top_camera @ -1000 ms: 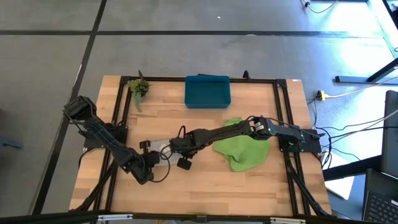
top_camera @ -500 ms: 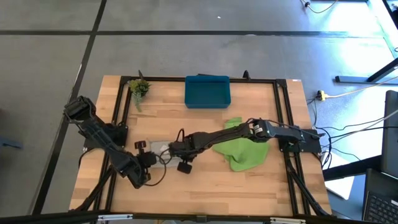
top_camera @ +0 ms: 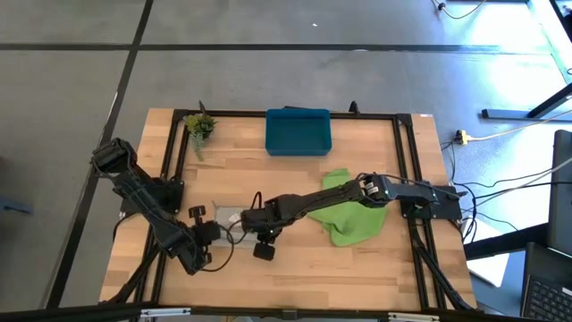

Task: Roll microfiber towels into tight, uniform cylinder then place into a basket
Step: Roll the gray microfiber cloth

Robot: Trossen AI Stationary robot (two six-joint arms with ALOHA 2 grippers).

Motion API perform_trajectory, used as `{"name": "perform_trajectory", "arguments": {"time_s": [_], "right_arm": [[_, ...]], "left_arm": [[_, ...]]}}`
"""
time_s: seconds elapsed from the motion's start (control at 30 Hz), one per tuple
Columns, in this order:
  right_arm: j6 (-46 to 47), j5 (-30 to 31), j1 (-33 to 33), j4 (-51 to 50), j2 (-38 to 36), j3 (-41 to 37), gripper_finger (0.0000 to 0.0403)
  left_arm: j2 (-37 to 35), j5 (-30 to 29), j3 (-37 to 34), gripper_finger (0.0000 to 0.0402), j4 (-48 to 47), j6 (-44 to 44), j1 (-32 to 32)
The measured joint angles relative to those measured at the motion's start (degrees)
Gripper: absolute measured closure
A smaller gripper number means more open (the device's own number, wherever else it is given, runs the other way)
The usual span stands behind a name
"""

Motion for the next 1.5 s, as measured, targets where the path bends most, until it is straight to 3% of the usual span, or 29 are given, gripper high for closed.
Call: {"name": "perform_trajectory", "arguments": {"time_s": [0.33,0.83,1.27,1.5], "right_arm": [[1.32,0.17,-2.78,6.34,0.17,-2.14,0.0388],[1.6,0.39,-4.22,6.29,0.85,-4.44,0.0374],[2.04,0.29,-4.22,7.71,1.02,-4.5,0.035],[1.72,1.04,-4.2,7.97,1.07,-4.5,0.0349]], "left_arm": [[0.0,1.96,-0.1,0.0401,-0.2,0.48,0.36],[-0.04,2.44,-0.09,0.0399,-0.02,0.22,0.43],[-0.04,2.58,-0.08,0.0312,-0.9,0.52,0.41],[-0.04,0.82,5.09,0.0306,-13.94,1.75,0.91]]}}
